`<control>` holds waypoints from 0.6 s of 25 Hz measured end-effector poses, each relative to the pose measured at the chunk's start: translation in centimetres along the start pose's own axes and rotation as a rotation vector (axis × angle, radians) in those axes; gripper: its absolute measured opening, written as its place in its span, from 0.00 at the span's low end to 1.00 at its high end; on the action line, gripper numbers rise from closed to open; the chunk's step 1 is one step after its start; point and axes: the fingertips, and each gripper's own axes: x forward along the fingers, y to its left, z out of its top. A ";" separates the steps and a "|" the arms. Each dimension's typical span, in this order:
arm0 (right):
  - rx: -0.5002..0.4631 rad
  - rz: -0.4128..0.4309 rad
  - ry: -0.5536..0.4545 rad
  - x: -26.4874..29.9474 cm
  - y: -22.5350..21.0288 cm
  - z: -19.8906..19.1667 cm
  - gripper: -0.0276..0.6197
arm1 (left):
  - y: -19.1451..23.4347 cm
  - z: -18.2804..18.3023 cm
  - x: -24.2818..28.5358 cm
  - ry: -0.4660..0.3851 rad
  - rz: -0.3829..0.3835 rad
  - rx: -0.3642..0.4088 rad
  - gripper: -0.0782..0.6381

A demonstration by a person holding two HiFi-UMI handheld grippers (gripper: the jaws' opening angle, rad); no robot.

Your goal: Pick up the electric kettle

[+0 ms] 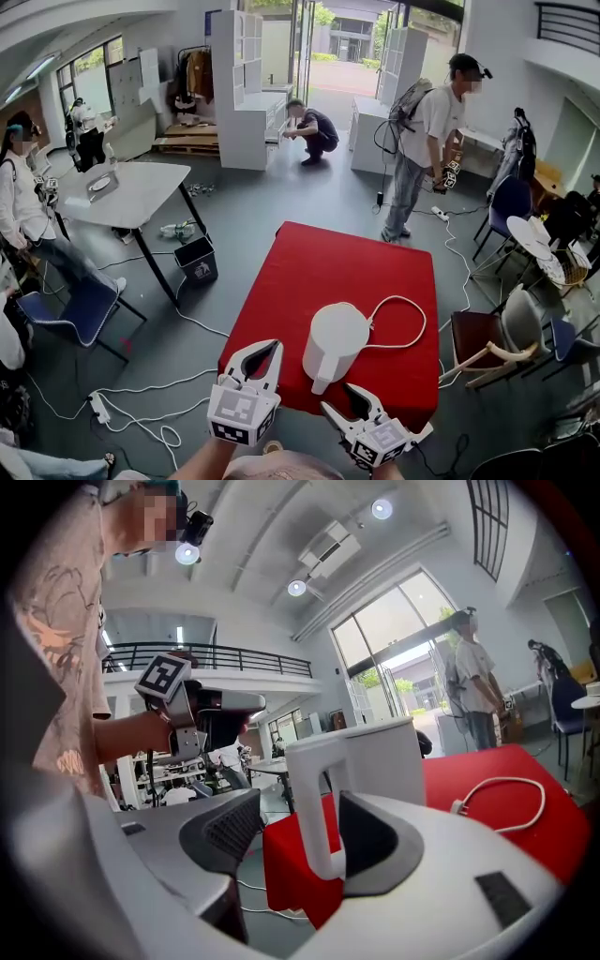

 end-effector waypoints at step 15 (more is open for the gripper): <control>-0.003 0.083 0.057 3.9 -0.3 -1.8 0.44 | 1.7 -1.3 1.1 0.029 0.020 0.005 0.10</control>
